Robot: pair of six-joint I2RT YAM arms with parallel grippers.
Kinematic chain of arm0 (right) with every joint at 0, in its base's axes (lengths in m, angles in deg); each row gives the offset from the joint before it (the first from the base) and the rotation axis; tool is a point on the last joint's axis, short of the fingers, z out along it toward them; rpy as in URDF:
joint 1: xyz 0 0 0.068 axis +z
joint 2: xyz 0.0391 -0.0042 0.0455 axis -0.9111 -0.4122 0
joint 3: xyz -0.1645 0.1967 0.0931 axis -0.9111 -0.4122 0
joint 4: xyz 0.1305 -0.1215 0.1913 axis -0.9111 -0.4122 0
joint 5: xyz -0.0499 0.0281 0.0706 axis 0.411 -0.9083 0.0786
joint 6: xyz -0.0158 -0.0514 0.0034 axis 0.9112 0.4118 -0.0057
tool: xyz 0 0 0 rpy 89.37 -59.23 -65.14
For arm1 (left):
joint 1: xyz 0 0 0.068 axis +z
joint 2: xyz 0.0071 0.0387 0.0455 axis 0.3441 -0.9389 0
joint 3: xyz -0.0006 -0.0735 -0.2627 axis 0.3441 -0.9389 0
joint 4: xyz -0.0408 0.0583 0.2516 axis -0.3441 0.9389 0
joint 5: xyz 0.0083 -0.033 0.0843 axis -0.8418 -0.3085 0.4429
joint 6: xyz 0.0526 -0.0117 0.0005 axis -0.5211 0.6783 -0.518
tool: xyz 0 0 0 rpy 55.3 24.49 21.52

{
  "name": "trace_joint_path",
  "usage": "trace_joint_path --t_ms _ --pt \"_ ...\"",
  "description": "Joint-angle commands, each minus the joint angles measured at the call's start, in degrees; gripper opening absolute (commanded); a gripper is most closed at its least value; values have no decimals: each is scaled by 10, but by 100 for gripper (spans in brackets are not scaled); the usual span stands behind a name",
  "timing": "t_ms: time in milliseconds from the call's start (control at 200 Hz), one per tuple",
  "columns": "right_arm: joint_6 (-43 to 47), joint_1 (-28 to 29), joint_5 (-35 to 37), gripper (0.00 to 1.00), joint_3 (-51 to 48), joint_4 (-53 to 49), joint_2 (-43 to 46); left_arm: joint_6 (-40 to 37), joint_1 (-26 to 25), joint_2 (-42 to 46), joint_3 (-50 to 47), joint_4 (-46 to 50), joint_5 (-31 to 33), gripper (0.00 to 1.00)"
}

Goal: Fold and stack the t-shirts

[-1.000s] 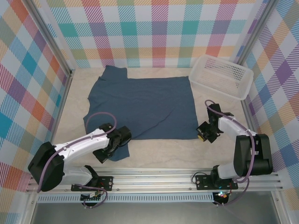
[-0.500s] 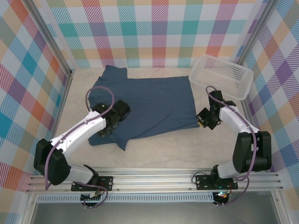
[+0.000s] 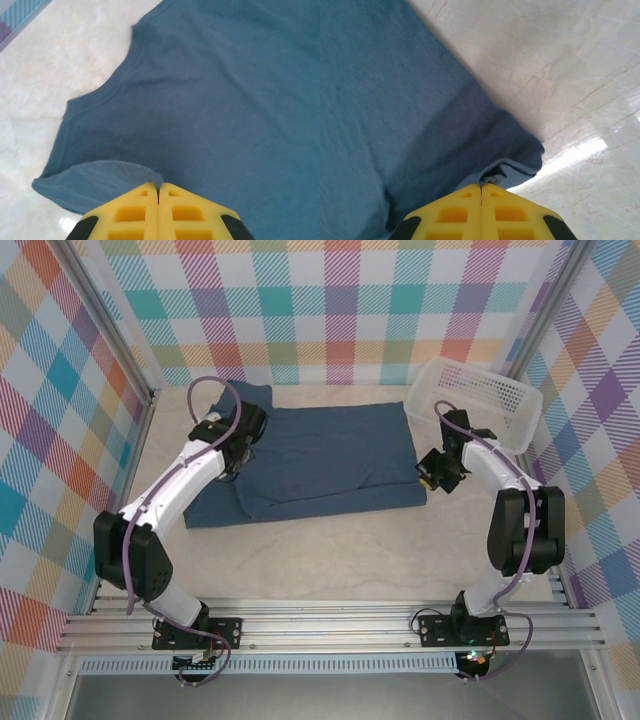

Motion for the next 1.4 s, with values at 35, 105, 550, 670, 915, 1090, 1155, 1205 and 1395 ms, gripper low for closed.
trace_joint_path --t_ms 35,105,550,670,915,1090,1155,1205,1395 --pt "-1 2 6 0 29 -15 -18 -66 14 -37 50 -50 -9 0" --pt "-2 2 8 0 35 -14 -25 -73 17 -58 78 -42 -3 0" --pt "-1 2 15 0 113 -19 -88 -69 64 -97 145 -10 27 0" --pt "2 2 16 0 139 -23 -109 -69 71 -105 151 -10 23 0" --pt "9 1 13 0 189 -32 -149 -62 83 -120 163 4 29 0" --pt "10 1 14 0 206 -34 -167 -54 90 -120 154 1 24 0" --pt "10 1 13 0 214 -35 -173 -52 93 -122 152 0 23 0" --pt "10 1 11 0 220 -36 -178 -51 95 -125 153 0 21 0" --pt "10 1 13 0 239 -41 -193 -60 104 -141 162 -11 7 0"
